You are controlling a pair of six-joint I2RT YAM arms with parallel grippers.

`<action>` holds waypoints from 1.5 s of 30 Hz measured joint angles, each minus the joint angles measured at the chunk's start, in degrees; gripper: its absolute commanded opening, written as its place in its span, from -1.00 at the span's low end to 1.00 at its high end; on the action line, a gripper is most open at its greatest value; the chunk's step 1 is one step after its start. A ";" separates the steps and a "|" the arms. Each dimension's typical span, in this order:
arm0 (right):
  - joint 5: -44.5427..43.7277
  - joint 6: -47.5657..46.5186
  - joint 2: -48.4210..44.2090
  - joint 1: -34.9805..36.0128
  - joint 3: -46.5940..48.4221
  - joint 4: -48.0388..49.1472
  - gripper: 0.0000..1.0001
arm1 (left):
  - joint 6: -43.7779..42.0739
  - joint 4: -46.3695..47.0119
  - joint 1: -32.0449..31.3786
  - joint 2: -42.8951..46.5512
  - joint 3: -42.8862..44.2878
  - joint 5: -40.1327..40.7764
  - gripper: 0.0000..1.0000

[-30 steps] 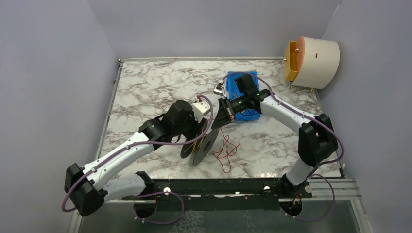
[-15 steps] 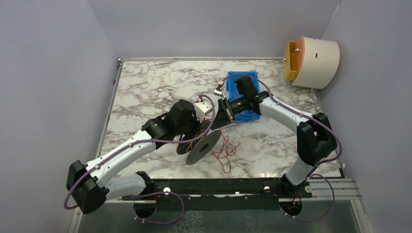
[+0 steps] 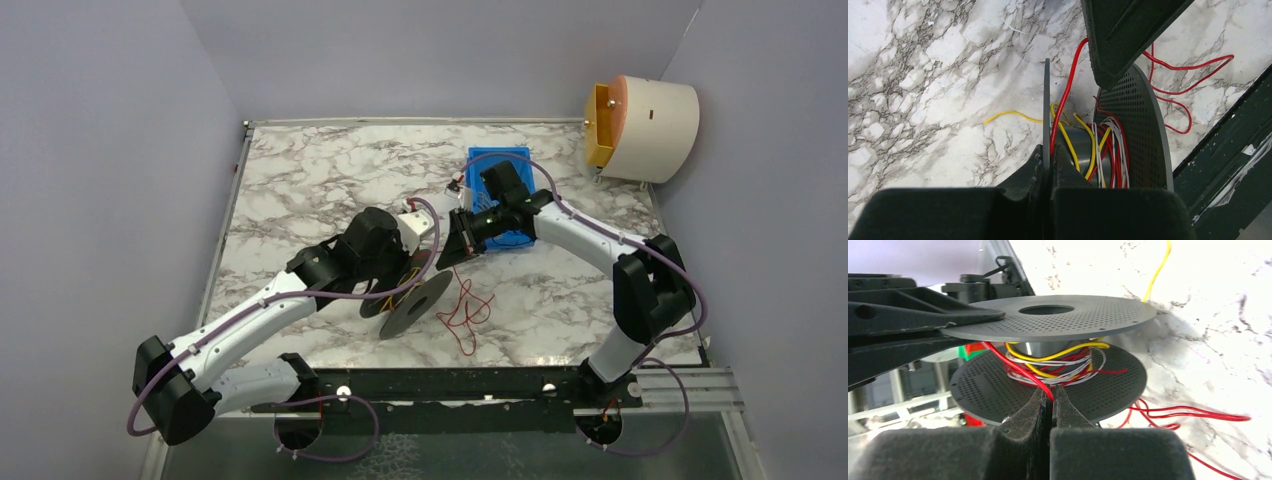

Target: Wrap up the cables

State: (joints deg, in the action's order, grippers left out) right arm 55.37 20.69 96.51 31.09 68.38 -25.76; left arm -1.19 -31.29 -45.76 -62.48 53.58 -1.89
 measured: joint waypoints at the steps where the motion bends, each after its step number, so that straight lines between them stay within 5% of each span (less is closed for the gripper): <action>1: -1.62 -0.42 -0.37 0.24 0.00 -0.33 -0.96 | -0.09 -0.20 0.00 0.26 0.00 -0.02 -1.00; 5: -8.11 -1.86 -3.32 1.07 -0.11 -0.85 -0.93 | -0.11 -0.24 -0.07 1.05 0.39 -0.28 -1.00; 22: -30.73 -3.67 -15.82 0.37 -15.39 4.59 -0.23 | 0.83 -4.87 -0.07 3.13 7.65 0.22 -1.00; 28: -36.33 -3.65 -20.24 0.28 -19.10 7.17 -0.17 | 2.69 -6.05 -0.04 2.75 13.79 3.17 -1.00; 38: -38.60 0.31 -21.42 0.28 -26.71 17.16 -0.17 | 8.15 -6.67 -0.04 1.09 20.13 5.03 -1.00; 45: -31.39 4.57 -22.91 0.28 -32.63 30.10 -0.14 | 11.65 -8.26 -0.04 0.48 22.95 9.20 -1.00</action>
State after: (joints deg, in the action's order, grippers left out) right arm 23.99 25.26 73.60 31.38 35.75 4.34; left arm 10.46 -39.55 -45.80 -62.00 76.53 7.31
